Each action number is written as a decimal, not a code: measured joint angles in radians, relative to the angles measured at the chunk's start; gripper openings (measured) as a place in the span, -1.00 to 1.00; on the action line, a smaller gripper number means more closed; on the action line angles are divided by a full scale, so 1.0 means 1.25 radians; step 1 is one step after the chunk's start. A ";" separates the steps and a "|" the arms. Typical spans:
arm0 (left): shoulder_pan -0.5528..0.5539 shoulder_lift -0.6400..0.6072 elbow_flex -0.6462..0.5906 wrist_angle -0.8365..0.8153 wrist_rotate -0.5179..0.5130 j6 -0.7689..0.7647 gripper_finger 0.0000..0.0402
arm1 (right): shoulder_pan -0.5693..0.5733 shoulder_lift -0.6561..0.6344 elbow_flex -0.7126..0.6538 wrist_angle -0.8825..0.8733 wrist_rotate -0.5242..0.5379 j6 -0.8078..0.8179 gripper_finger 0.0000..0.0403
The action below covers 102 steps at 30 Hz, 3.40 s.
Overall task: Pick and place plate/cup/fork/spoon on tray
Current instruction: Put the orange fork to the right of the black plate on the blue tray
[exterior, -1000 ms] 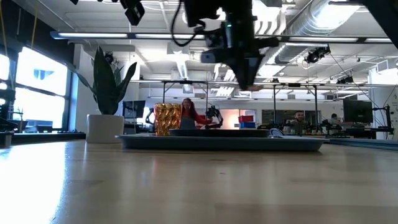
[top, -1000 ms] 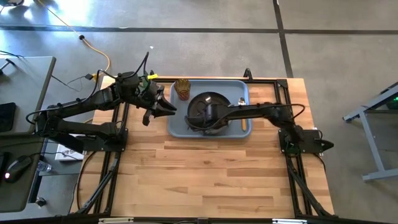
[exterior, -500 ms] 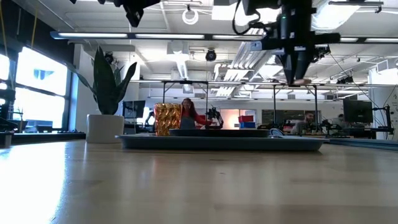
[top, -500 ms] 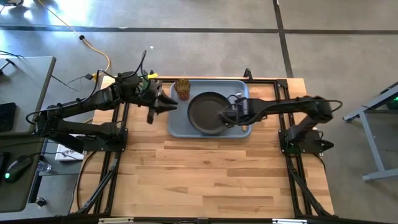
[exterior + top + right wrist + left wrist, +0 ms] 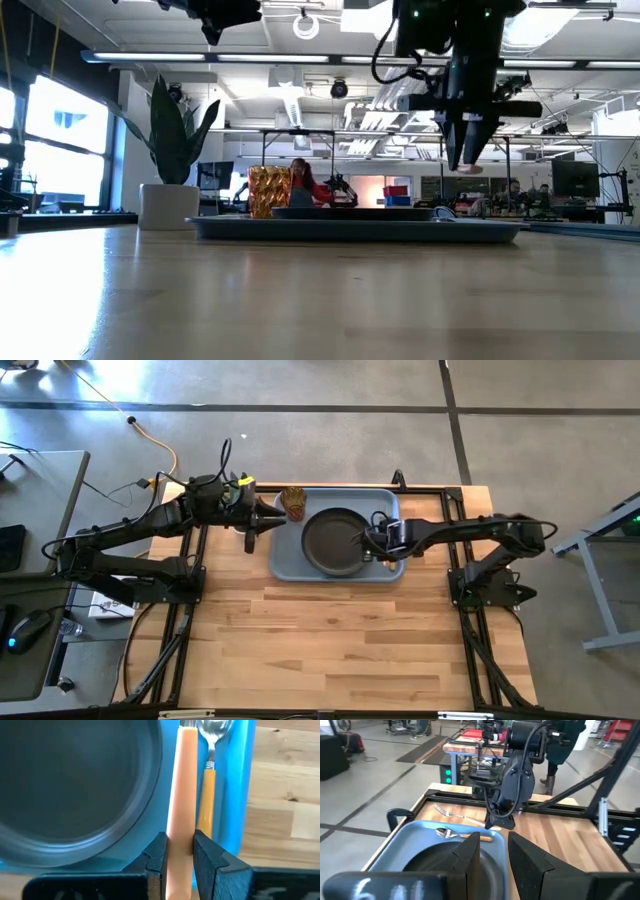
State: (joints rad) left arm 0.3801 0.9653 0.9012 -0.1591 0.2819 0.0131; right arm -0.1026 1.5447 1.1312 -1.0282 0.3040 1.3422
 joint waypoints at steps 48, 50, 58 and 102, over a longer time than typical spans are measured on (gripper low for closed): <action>0.000 0.000 0.000 -0.001 -0.073 -0.001 -0.55 | -0.103 0.200 -0.015 0.096 -0.138 -0.027 -0.78; 0.000 0.000 0.000 -0.001 -0.073 -0.001 -0.55 | -0.109 0.200 -0.015 0.093 -0.137 -0.027 -0.78; 0.000 0.000 0.000 -0.001 -0.073 -0.001 -0.55 | -0.130 0.201 -0.015 0.090 -0.141 -0.052 -0.78; 0.000 0.000 0.000 -0.001 -0.073 0.020 -0.55 | -0.123 0.220 -0.014 0.094 -0.189 -0.047 -0.75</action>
State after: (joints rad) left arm 0.3801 0.9653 0.9012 -0.1600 0.1909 0.0380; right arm -0.2562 1.8194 1.1133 -0.9112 0.0681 1.2830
